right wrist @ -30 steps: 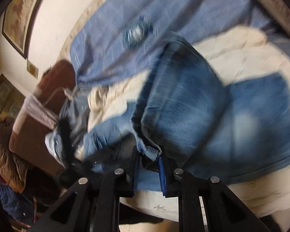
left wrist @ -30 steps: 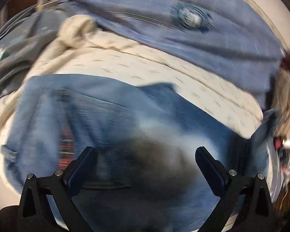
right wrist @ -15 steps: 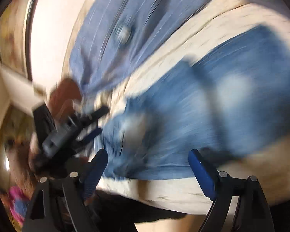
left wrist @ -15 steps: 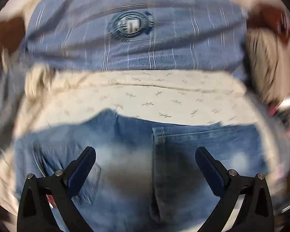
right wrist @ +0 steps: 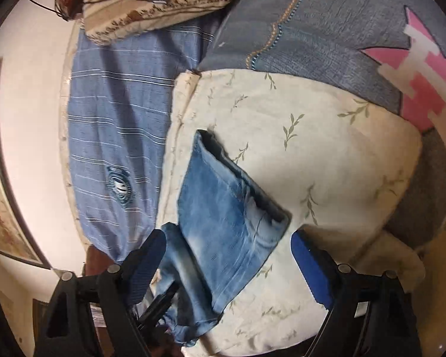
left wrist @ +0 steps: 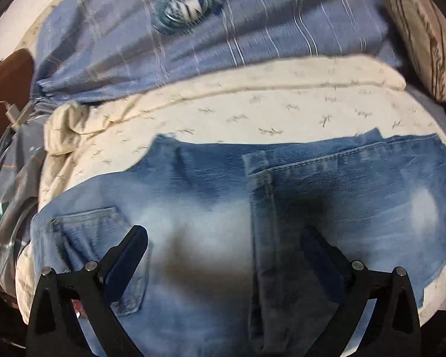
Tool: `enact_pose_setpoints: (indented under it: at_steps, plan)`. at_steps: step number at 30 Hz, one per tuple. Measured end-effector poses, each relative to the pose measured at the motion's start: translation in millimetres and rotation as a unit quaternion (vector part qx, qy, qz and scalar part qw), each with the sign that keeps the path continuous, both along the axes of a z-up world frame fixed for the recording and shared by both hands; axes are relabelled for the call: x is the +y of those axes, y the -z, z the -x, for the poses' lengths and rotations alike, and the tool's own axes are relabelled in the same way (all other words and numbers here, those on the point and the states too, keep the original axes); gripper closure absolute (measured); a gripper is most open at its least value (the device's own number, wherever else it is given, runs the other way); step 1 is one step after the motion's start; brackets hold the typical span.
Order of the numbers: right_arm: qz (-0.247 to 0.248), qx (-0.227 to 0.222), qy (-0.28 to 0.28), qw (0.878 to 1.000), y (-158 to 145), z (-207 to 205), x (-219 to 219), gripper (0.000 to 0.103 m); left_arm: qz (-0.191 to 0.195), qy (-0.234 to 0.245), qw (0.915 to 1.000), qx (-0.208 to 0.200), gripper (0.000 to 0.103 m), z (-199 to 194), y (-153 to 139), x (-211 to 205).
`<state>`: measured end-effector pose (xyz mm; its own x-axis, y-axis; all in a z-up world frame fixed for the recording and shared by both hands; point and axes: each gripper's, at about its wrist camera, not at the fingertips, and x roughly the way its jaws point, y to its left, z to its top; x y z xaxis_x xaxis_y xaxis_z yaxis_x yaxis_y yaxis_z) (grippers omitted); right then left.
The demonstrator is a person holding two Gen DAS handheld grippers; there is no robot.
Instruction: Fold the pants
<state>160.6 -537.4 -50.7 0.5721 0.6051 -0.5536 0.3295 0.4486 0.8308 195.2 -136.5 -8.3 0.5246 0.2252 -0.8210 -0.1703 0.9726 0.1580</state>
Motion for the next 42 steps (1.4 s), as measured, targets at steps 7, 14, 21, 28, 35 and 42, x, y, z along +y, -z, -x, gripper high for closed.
enact_pose_setpoints:
  at_steps: [7,14,21,28,35,42]
  plan:
    - [0.157,0.032,-0.031,0.987,-18.1,-17.4,17.6,0.083,-0.012,0.011,0.9997,0.019,0.000,8.8,32.1,-1.4]
    - [0.267,-0.123,-0.099,0.951,-115.4,-10.0,105.3,0.089,0.057,0.015,0.9979,0.025,0.000,10.5,27.1,18.2]
    - [0.256,-0.221,-0.265,0.903,-131.4,17.4,272.6,0.089,0.100,-0.040,0.9935,-0.036,0.001,50.9,-8.2,71.2]
    - [0.176,-0.159,-0.319,0.918,-19.9,6.9,314.9,0.065,0.143,-0.127,0.9786,-0.078,0.001,87.3,-41.9,141.4]
    - [0.063,-0.166,-0.268,0.947,-53.1,18.8,252.6,0.026,0.205,-0.030,0.9730,-0.102,0.001,50.6,-76.7,92.1]
    - [0.035,-0.137,-0.211,0.967,-34.2,27.6,187.4,0.023,0.311,0.082,0.9454,-0.054,0.002,-17.6,-70.5,19.8]
